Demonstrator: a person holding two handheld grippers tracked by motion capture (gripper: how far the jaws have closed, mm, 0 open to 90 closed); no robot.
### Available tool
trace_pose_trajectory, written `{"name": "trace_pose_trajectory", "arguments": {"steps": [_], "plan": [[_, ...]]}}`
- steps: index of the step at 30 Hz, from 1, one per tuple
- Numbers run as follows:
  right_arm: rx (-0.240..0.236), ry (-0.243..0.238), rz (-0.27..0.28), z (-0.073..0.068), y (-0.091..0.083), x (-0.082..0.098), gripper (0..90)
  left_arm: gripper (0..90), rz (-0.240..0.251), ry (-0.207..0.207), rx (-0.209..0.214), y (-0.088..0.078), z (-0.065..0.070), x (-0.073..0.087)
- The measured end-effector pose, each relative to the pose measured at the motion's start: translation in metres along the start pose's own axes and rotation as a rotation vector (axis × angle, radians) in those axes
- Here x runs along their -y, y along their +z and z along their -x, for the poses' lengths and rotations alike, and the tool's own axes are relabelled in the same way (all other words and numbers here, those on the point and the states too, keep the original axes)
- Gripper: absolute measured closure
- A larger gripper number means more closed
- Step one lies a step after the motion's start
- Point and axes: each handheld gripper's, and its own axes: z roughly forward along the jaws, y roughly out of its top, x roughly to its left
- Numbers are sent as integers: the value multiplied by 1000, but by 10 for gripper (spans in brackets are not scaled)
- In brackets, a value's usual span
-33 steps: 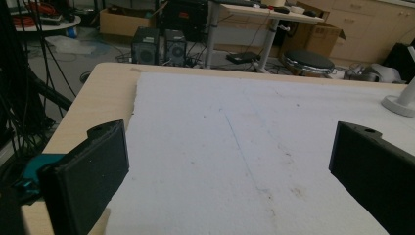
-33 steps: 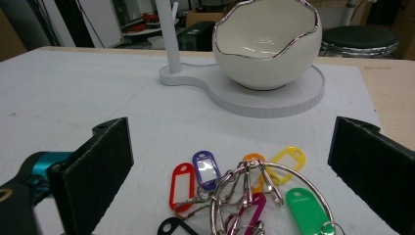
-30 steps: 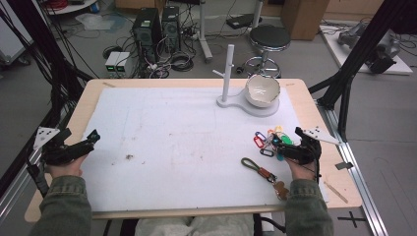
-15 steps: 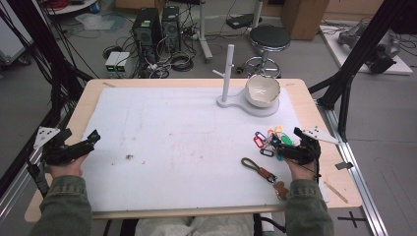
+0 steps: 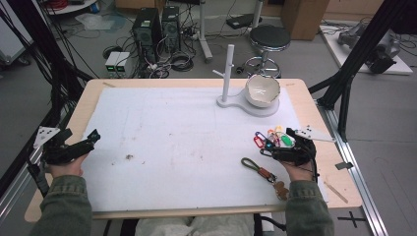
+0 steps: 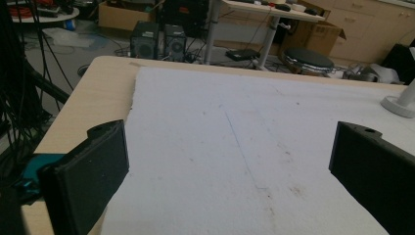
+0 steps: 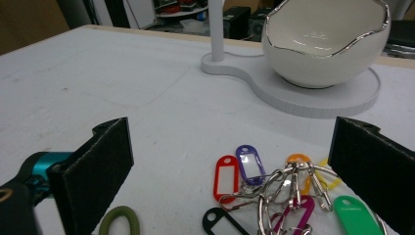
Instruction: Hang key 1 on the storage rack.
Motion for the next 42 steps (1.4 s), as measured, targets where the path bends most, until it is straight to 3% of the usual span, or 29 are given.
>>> {"name": "trace_pose_trajectory", "arguments": {"steps": [15, 35, 42], "plan": [[-52, -57, -126, -10, -1, -4, 21, 17, 0, -1, 7, 0, 0, 0], [-125, -81, -252, -16, 5, 3, 22, 17, -7, 1, 18, 2, 0, 0], [-149, -91, -320, -17, 9, 8, 22, 17, -6, 0, 19, 2, 1, 1]]}}
